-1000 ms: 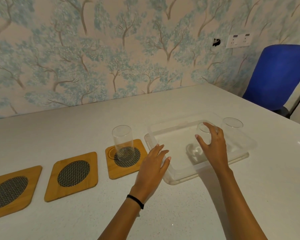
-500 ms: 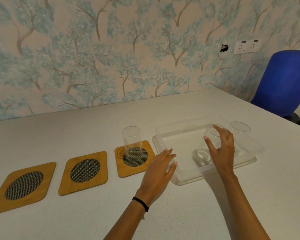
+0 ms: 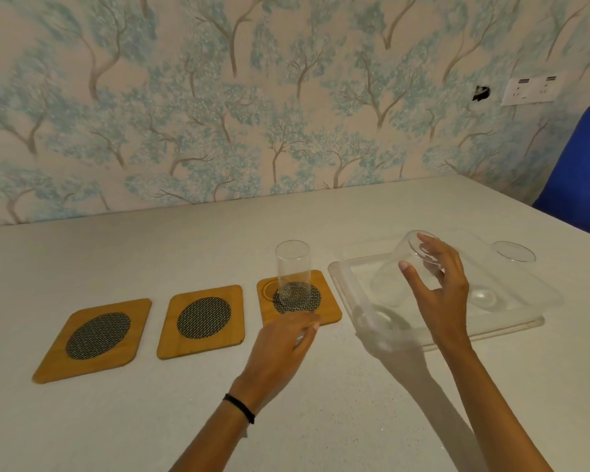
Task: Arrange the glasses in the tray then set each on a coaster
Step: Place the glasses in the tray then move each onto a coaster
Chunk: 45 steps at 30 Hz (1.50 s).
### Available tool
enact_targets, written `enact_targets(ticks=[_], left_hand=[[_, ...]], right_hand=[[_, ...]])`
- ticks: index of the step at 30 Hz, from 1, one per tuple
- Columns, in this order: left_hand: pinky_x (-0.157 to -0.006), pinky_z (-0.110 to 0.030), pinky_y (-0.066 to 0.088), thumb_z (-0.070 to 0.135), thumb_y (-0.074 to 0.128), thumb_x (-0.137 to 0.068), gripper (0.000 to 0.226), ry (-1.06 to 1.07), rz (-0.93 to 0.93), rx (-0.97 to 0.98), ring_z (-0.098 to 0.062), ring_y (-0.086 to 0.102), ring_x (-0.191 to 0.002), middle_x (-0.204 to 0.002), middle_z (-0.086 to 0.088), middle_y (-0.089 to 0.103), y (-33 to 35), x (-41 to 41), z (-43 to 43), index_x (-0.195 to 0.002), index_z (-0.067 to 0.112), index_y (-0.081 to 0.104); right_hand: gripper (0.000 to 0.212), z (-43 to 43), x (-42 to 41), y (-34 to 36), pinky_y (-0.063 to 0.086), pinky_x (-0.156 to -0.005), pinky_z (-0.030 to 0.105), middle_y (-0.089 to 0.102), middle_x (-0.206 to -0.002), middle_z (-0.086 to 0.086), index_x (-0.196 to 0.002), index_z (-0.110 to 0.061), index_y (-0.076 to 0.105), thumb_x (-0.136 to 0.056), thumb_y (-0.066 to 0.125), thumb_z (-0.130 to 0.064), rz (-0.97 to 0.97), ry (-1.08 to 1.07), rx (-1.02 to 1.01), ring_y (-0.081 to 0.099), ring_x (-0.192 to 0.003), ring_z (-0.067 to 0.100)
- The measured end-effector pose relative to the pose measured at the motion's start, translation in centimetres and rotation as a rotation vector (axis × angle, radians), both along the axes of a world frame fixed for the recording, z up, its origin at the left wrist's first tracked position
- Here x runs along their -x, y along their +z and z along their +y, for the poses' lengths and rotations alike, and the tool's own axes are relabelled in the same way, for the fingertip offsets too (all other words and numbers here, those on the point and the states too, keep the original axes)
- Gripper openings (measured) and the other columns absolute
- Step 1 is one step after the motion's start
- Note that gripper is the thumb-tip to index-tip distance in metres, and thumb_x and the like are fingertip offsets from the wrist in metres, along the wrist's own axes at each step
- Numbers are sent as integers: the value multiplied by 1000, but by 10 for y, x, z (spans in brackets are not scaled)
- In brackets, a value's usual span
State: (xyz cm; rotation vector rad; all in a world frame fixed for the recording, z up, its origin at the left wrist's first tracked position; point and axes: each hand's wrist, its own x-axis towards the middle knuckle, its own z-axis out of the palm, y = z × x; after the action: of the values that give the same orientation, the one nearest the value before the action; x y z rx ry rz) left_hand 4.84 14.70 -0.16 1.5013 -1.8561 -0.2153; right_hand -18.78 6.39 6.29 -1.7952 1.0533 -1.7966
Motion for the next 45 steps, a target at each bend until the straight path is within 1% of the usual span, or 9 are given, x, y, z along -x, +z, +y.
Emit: enact_targets(ticks=[4, 8, 12, 18, 22, 26, 31, 38, 45], left_hand=[[-79, 2, 34, 40, 41, -94, 25, 74, -14, 19, 20, 48, -96, -106, 25, 61, 0, -42, 19, -108, 33, 61], [-78, -7, 45, 45, 40, -92, 27, 112, 34, -24, 12, 54, -95, -103, 29, 58, -1, -76, 37, -106, 35, 61], [-78, 2, 37, 30, 50, -92, 18, 170, 2, -6, 8, 49, -102, -111, 21, 56, -3, -107, 49, -106, 29, 63], [-96, -30, 45, 29, 54, -91, 33, 359, -69, -52, -14, 50, -118, -134, 1, 51, -6, -152, 54, -123, 23, 55], [-103, -38, 42, 37, 47, -93, 47, 411, -95, -135, -23, 47, -121, -136, -6, 49, -11, -170, 59, -134, 15, 41], [-104, -36, 39, 43, 42, -93, 53, 422, -64, -190, -23, 43, -125, -137, -8, 47, -18, -175, 64, -137, 14, 32], [-115, -35, 22, 45, 39, -94, 61, 436, -95, -228, -22, 23, -142, -153, -9, 27, -27, -176, 65, -144, 13, 23], [-116, -32, 17, 48, 35, -95, 61, 445, -128, -215, -20, 19, -143, -155, -8, 23, -34, -179, 63, -143, 14, 23], [-115, -33, 19, 48, 34, -95, 59, 455, -159, -200, -21, 22, -142, -154, -8, 25, -34, -179, 62, -142, 13, 27]], right_hand=[[45, 13, -21, 10, 49, -92, 28, 56, -122, 1, -122, -27, 53, -79, 66, -31, 55, 94, 4, 56, -110, 10], [56, 23, -44, 17, 48, -95, 22, 58, -123, -2, -128, -27, 48, -76, 69, -33, 44, 186, -45, 56, -112, 8], [64, 34, -69, 24, 47, -93, 17, 55, -118, -20, -130, -32, 44, -72, 69, -40, 65, 263, -49, 55, -111, 1], [67, 46, -111, 32, 48, -89, 15, 57, -117, -19, -130, -32, 43, -69, 72, -40, 91, 363, -59, 56, -110, 3], [68, 48, -141, 32, 49, -89, 16, 58, -115, -15, -130, -29, 45, -69, 73, -37, 116, 411, -74, 56, -109, 2], [65, 46, -172, 28, 49, -90, 16, 57, -116, -15, -129, -27, 46, -70, 74, -34, 128, 459, -106, 55, -110, 0], [62, 39, -208, 21, 48, -92, 19, 53, -114, -28, -125, -35, 46, -72, 76, -26, 138, 510, -166, 54, -110, -4], [66, 30, -257, 6, 46, -96, 24, 57, -119, -1, -129, -26, 45, -72, 77, -22, 201, 556, -225, 55, -109, 8], [65, 23, -290, -12, 46, -97, 30, 56, -118, 1, -127, -30, 44, -72, 78, -23, 237, 580, -280, 55, -109, 19]])
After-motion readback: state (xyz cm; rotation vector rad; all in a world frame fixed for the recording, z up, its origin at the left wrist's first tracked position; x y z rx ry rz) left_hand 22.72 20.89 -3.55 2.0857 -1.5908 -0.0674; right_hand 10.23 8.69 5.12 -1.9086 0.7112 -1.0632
